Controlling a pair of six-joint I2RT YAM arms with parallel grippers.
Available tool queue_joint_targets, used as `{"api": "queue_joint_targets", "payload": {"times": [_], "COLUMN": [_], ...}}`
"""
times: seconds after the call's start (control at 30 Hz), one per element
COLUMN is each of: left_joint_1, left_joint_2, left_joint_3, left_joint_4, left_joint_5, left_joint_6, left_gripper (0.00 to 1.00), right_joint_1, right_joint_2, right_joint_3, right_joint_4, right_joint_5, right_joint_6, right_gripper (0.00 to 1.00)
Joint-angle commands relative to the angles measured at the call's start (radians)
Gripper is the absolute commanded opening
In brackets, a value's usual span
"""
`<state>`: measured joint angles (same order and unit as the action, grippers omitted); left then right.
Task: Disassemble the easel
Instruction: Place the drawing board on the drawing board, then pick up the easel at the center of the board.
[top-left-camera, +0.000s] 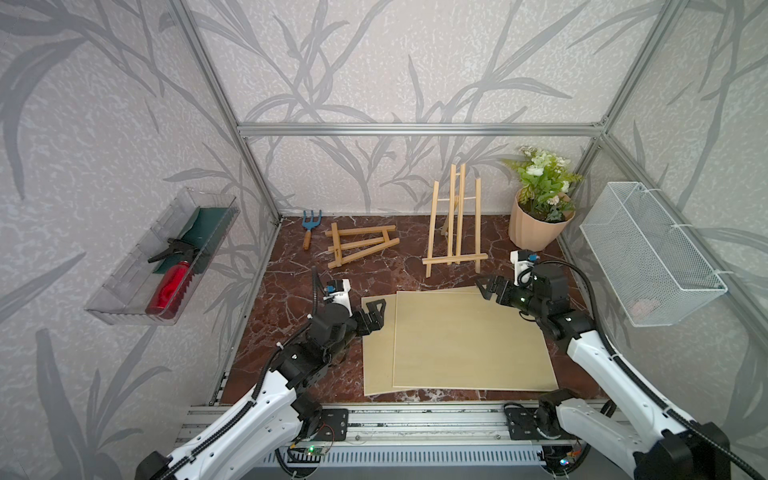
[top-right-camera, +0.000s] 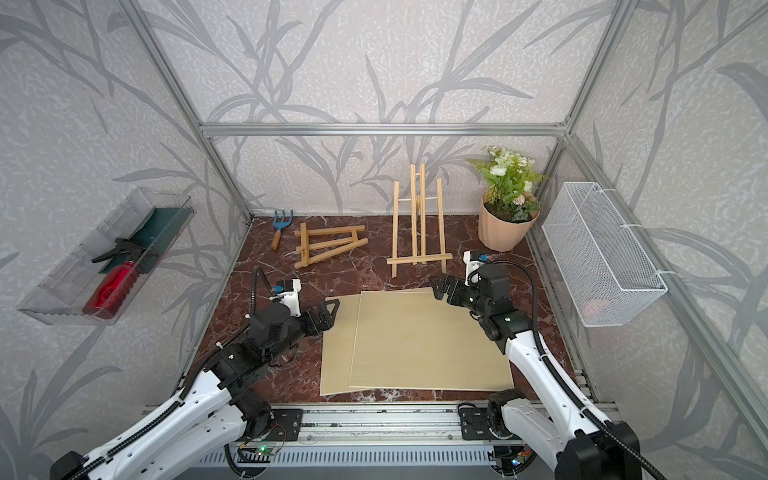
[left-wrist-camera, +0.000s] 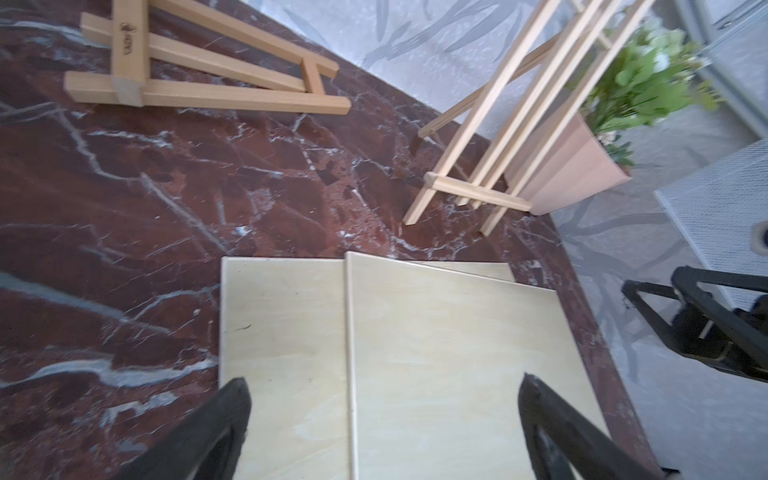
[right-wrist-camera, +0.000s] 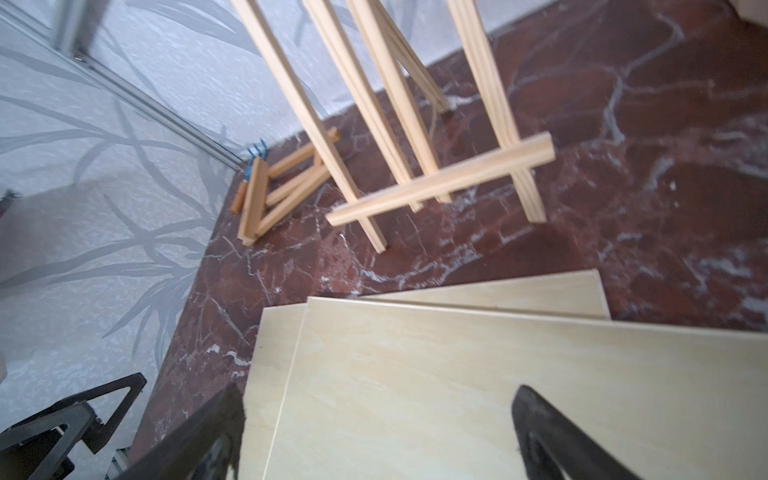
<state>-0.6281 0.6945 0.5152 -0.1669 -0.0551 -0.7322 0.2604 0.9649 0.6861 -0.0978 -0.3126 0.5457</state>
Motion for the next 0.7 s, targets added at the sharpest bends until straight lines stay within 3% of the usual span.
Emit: {"api": "queue_joint_targets", "payload": {"times": [0.0,0.1,0.37,0.5,0.67], "left_joint_1": [0.001,0.001,0.001,0.001,0.003], "left_joint_2": [-0.006,0.022,0.13,0.207,0.221], "left_joint_3": [0.098,0.195,0.477,0.643,0.621], "left_joint_4": [-0.011,-0.078,-0.304,-0.448,-0.427], "left_joint_5": [0.09,0.111,0.16,0.143,0.015], "left_joint_6": [0.014,0.039,0.2,0.294,0.381], "left_gripper": [0.98,0.97,0.95,0.95,0.95], "right_joint_1": [0.023,0.05,0.121,0.137,0.138], "right_joint_2": [-0.012,0.03,0.297,0.455,0.565], "right_joint_3": [0.068,0.146,0.539,0.715,0.69], "right_joint_4": [0.147,0.231,0.095,0.061,0.172], "right_joint_5": [0.006,-0.022,0.202,0.233,0.259], "right_joint_6": [-0.015,-0.021,-0.102,-0.156,-0.216], "right_gripper": [0.99,0.99,0.97,0.96,0.96]}}
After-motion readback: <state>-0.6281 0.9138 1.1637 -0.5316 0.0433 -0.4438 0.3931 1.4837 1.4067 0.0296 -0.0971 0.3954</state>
